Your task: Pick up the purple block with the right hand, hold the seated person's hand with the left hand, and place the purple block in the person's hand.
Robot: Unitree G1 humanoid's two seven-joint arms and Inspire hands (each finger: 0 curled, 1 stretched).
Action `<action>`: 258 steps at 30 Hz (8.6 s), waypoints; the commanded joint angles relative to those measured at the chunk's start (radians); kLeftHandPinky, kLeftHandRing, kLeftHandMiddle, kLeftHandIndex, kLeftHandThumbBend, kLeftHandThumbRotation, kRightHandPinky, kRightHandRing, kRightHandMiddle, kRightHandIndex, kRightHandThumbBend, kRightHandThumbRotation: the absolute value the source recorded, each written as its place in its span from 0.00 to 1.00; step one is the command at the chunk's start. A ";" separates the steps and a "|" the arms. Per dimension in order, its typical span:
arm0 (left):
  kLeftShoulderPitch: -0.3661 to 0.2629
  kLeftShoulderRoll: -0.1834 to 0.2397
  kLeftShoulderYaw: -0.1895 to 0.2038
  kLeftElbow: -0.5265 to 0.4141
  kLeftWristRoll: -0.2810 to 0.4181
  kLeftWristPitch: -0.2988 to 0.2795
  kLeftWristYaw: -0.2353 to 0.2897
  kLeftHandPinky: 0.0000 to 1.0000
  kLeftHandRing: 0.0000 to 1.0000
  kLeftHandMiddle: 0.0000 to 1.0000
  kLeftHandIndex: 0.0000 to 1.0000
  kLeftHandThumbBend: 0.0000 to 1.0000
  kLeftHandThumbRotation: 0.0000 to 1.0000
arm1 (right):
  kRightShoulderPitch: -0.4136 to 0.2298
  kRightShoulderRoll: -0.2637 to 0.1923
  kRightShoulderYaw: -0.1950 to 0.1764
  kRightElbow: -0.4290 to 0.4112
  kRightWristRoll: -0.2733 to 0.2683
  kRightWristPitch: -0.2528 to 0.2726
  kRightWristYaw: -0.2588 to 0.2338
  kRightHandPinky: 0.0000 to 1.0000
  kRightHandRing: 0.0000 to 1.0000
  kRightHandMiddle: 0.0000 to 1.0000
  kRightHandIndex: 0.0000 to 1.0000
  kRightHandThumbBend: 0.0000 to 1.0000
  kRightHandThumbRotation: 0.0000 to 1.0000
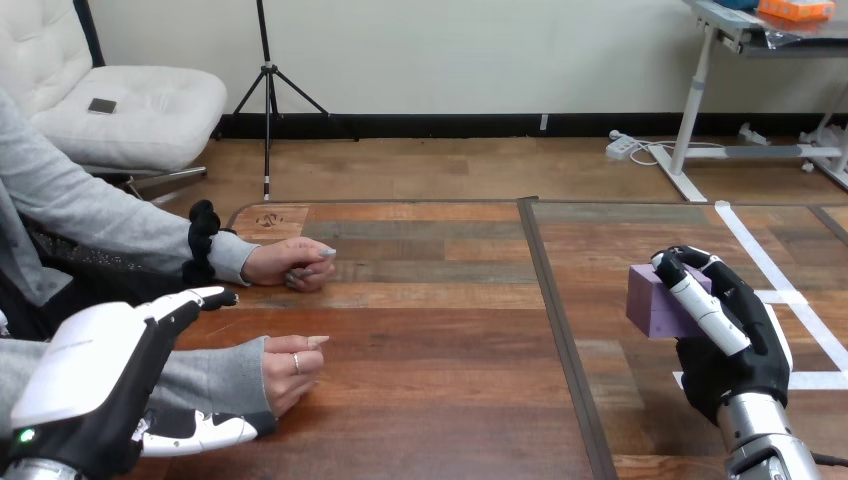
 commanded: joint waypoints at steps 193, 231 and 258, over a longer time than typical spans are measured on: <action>-0.701 0.246 -0.556 0.751 0.114 0.123 -0.174 0.19 0.26 0.36 0.40 0.86 0.00 | -0.047 0.037 -0.059 -0.091 0.003 0.053 0.068 0.31 0.36 0.42 0.42 0.83 0.00; -0.639 0.266 -0.476 0.547 0.014 0.151 -0.169 0.16 0.23 0.32 0.34 0.72 0.00 | -0.020 0.070 -0.040 -0.149 -0.018 0.041 0.012 0.33 0.37 0.42 0.42 0.85 0.00; -0.595 0.268 -0.371 0.330 -0.042 0.188 -0.162 0.15 0.22 0.31 0.34 0.71 0.00 | -0.008 0.136 0.003 -0.200 -0.066 0.027 -0.035 0.32 0.37 0.42 0.42 0.87 0.00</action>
